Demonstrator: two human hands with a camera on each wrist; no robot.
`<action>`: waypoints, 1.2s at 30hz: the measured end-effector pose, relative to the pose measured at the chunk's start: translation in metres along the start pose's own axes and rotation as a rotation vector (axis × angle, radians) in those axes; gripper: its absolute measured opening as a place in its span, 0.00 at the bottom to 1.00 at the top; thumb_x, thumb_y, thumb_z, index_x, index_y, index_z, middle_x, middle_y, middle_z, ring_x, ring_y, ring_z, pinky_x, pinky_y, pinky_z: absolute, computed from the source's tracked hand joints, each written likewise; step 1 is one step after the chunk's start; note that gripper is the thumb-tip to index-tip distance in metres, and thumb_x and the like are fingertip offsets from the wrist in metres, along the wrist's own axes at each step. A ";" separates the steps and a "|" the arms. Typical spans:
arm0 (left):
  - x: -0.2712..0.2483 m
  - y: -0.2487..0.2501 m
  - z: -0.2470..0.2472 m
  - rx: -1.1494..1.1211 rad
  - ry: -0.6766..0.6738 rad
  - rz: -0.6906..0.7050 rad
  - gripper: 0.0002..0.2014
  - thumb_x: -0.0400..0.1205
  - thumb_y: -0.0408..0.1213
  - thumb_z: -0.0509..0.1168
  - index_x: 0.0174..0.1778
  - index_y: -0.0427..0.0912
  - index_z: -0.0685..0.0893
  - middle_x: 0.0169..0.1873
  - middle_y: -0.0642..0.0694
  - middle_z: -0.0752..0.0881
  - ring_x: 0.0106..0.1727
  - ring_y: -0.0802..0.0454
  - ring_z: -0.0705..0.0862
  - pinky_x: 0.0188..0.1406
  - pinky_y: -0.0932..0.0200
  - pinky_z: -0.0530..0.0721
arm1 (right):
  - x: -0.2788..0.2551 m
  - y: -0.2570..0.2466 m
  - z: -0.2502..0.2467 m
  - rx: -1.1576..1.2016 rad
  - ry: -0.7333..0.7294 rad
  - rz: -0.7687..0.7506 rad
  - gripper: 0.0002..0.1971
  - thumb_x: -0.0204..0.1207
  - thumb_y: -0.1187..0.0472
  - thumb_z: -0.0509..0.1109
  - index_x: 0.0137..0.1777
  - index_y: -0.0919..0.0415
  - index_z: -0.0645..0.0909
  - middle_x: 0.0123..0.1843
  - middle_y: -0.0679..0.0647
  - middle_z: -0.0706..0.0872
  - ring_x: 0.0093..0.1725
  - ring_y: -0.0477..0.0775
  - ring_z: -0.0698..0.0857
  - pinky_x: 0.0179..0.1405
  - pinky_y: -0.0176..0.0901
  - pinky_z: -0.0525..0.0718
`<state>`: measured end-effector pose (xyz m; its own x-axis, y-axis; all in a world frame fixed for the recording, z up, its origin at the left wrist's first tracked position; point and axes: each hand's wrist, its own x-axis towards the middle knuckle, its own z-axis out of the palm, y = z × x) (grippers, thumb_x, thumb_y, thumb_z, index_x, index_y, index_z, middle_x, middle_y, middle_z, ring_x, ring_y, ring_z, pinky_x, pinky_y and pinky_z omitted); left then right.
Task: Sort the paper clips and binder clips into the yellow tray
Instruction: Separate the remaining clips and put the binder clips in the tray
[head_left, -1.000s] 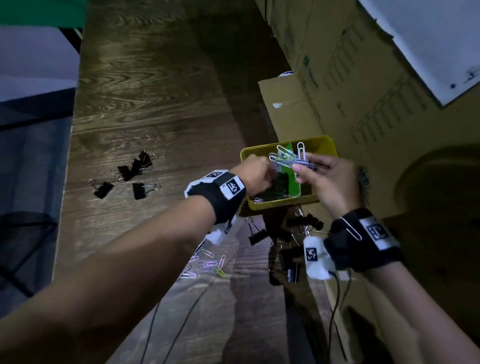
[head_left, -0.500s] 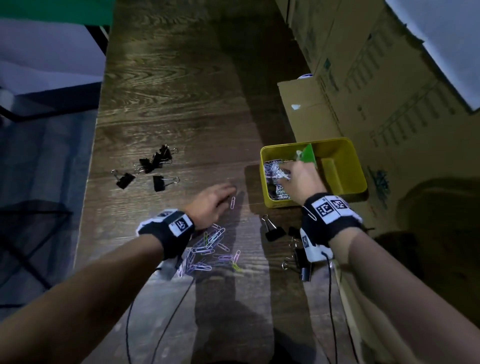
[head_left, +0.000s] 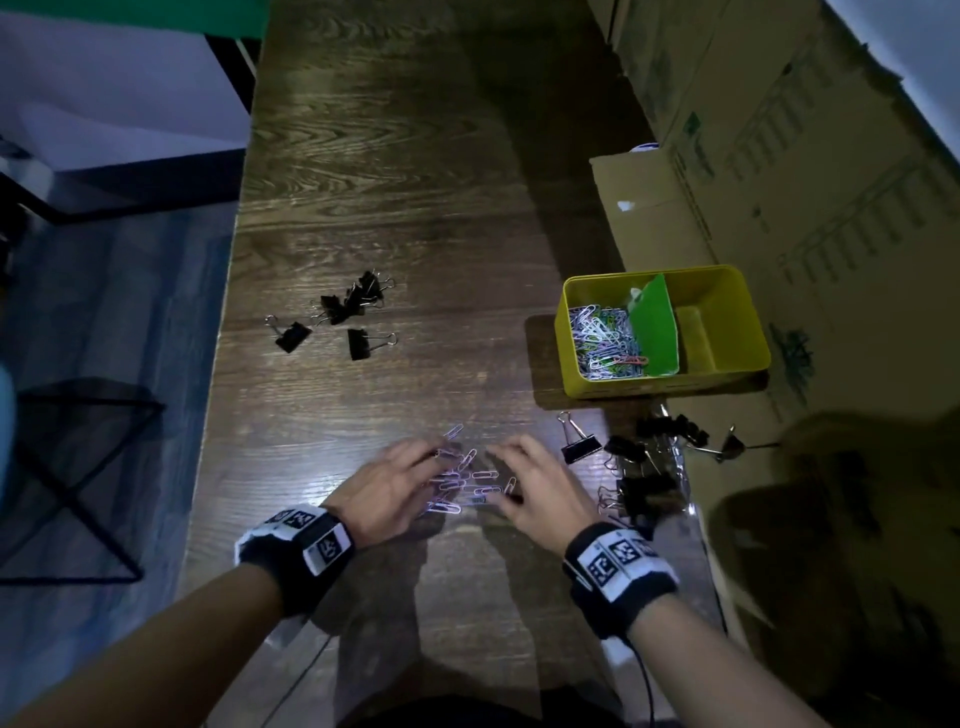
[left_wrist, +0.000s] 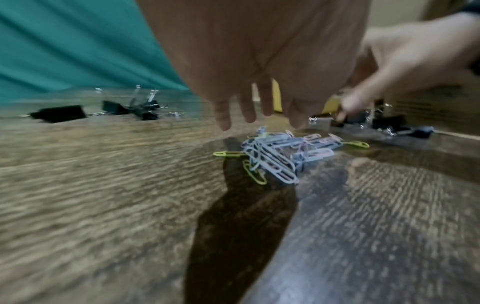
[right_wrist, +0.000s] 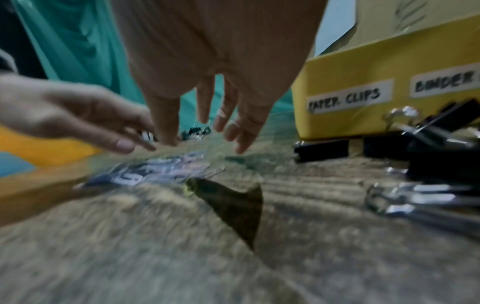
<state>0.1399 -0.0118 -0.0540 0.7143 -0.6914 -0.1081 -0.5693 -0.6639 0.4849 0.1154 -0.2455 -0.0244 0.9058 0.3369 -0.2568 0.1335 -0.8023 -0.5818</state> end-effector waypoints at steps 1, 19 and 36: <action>-0.004 0.000 -0.002 0.030 0.030 -0.091 0.24 0.79 0.48 0.59 0.73 0.51 0.69 0.71 0.46 0.72 0.70 0.46 0.73 0.65 0.46 0.78 | 0.001 -0.001 0.010 -0.046 -0.086 0.046 0.41 0.71 0.44 0.73 0.80 0.55 0.60 0.74 0.55 0.67 0.72 0.57 0.69 0.72 0.52 0.72; 0.015 0.033 -0.004 -0.200 -0.023 -0.472 0.13 0.76 0.32 0.69 0.57 0.41 0.85 0.55 0.43 0.85 0.57 0.44 0.82 0.56 0.60 0.75 | 0.026 -0.031 0.033 -0.056 -0.103 0.154 0.16 0.77 0.69 0.68 0.65 0.63 0.81 0.61 0.61 0.81 0.59 0.62 0.83 0.60 0.48 0.81; 0.031 0.006 -0.047 -1.040 0.090 -0.701 0.08 0.68 0.23 0.75 0.42 0.35 0.89 0.31 0.47 0.91 0.32 0.54 0.87 0.35 0.66 0.86 | 0.013 0.009 -0.002 0.804 0.208 0.482 0.18 0.60 0.67 0.84 0.51 0.57 0.89 0.39 0.50 0.88 0.43 0.50 0.86 0.46 0.37 0.85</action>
<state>0.1775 -0.0242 -0.0135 0.7813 -0.2322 -0.5793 0.5038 -0.3134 0.8050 0.1290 -0.2494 -0.0320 0.8547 -0.0973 -0.5100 -0.5179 -0.2278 -0.8245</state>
